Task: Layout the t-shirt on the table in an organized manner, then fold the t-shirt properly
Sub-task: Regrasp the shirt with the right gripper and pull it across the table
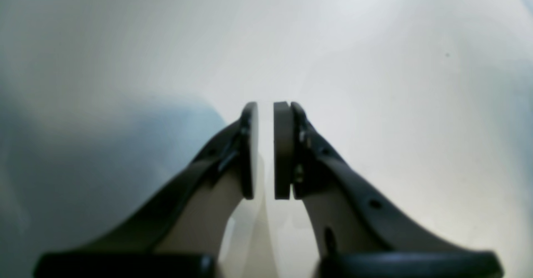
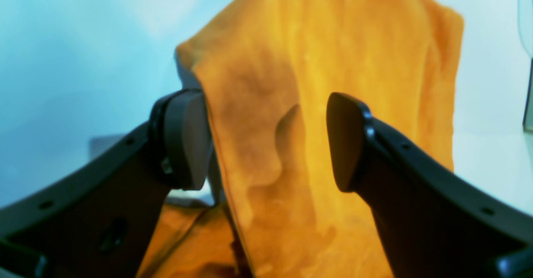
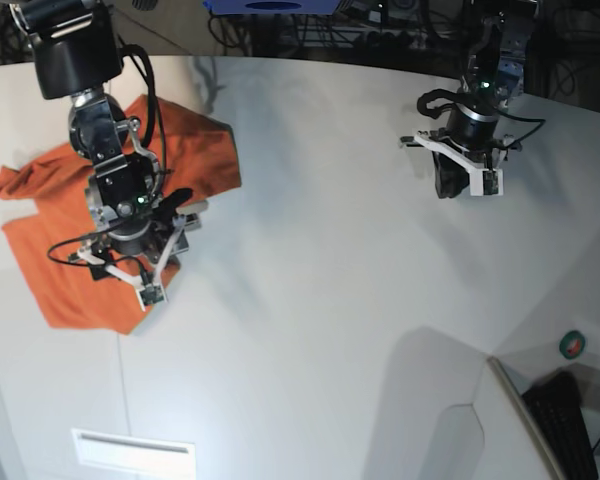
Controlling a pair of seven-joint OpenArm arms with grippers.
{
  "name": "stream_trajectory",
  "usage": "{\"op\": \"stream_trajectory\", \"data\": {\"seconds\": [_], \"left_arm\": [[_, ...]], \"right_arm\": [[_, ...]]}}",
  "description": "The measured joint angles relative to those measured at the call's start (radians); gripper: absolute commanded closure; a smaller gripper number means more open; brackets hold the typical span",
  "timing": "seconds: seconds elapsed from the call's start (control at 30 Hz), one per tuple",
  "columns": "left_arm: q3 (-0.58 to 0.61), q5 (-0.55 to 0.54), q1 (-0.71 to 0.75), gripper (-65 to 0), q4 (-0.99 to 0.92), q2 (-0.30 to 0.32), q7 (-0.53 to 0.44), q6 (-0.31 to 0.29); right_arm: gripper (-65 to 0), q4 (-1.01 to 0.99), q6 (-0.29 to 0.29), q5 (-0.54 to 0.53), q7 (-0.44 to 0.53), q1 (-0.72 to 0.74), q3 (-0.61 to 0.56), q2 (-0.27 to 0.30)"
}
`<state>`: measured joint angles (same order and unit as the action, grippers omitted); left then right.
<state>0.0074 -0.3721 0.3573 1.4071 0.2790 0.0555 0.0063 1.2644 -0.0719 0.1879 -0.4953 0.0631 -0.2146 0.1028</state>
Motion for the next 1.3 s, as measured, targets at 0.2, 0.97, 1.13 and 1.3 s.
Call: {"op": "stream_trajectory", "data": {"seconds": [0.2, 0.97, 1.13, 1.3], "left_arm": [[0.002, 0.002, 0.0, -6.7, 0.0, -0.002, 0.002, 0.0], [-0.011, 0.004, -0.006, -6.6, 0.0, 0.017, 0.0, 0.0], [-0.011, 0.004, -0.008, -6.6, 0.0, 0.017, 0.0, 0.0], [-0.011, 0.005, -0.008, -6.7, 0.0, 0.018, 0.004, 0.0]], "right_arm": [[-41.0, -0.027, 0.003, -0.009, 0.002, -0.018, -0.012, -0.076], [0.0, 0.438, -0.007, 0.004, -0.018, -0.148, -0.219, -0.074], [0.0, 0.553, -0.002, -0.002, -0.009, -0.118, -0.195, -0.009], [0.0, 0.375, -0.003, 0.0, 0.001, 0.027, -0.055, -0.008]]}}
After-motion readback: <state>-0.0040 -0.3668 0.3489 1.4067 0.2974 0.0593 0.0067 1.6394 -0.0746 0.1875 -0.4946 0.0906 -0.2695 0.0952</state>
